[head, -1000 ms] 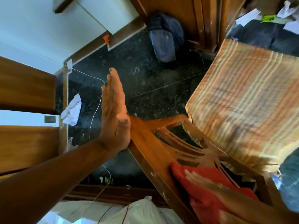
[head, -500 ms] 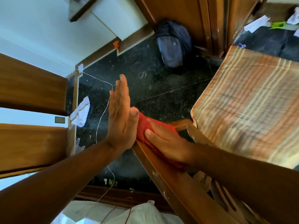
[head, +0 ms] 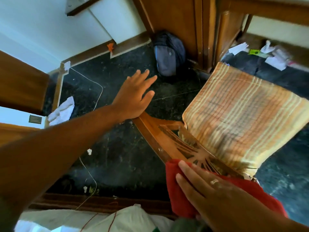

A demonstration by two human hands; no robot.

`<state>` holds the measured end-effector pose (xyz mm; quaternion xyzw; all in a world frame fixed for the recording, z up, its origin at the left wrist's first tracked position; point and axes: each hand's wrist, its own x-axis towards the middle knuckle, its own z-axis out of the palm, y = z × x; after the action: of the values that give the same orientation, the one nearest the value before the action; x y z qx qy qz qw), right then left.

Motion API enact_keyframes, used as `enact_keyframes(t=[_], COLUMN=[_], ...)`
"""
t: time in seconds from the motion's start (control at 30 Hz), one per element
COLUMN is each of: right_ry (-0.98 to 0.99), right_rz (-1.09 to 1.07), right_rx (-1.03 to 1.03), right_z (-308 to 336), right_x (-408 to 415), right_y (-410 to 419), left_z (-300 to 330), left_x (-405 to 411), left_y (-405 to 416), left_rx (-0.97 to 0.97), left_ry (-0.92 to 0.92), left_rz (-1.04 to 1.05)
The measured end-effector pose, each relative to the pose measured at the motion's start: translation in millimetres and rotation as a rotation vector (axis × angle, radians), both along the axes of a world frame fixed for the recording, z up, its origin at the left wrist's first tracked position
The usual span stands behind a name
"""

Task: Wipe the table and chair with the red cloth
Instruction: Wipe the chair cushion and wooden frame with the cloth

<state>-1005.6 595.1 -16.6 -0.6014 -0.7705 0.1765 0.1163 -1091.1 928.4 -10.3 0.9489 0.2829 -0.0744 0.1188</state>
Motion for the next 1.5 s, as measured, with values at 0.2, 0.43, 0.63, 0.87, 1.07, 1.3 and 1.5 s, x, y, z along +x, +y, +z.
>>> enact_keyframes(t=[0.2, 0.43, 0.63, 0.87, 1.07, 1.3, 1.5], right_ry=[-0.051, -0.146, -0.373, -0.301, -0.068, -0.079, 0.007], right_rz=[-0.288, -0.41, -0.447, -0.525, -0.606, -0.88, -0.958], right_rx=[-0.038, -0.133, -0.102, -0.096, -0.08, -0.186, -0.093], right_z=[8.0, 11.1, 18.6, 14.0, 25.5, 7.3, 2.9], right_x=[-59.4, -61.6, -46.2, -91.9, -84.5, -78.6, -75.8], right_y=[127.6, 57.2, -43.9, 108.0, 128.8, 38.8, 35.6], left_z=[-14.2, -20.8, -20.3, 15.6, 28.3, 32.3, 7.9], left_x=[-2.3, -3.5, -10.4, -43.9, -75.8, -33.0, -39.6], left_y=[6.3, 11.1, 7.3, 8.9, -14.8, -73.4, -82.1], left_rx=[-0.229, -0.241, -0.262, -0.322, -0.328, 0.071, 0.08], left_ry=[-0.164, -0.326, -0.497, -0.811, -0.739, -0.401, -0.147], left_rz=[0.174, 0.137, 0.134, 0.067, -0.107, -0.579, -0.734])
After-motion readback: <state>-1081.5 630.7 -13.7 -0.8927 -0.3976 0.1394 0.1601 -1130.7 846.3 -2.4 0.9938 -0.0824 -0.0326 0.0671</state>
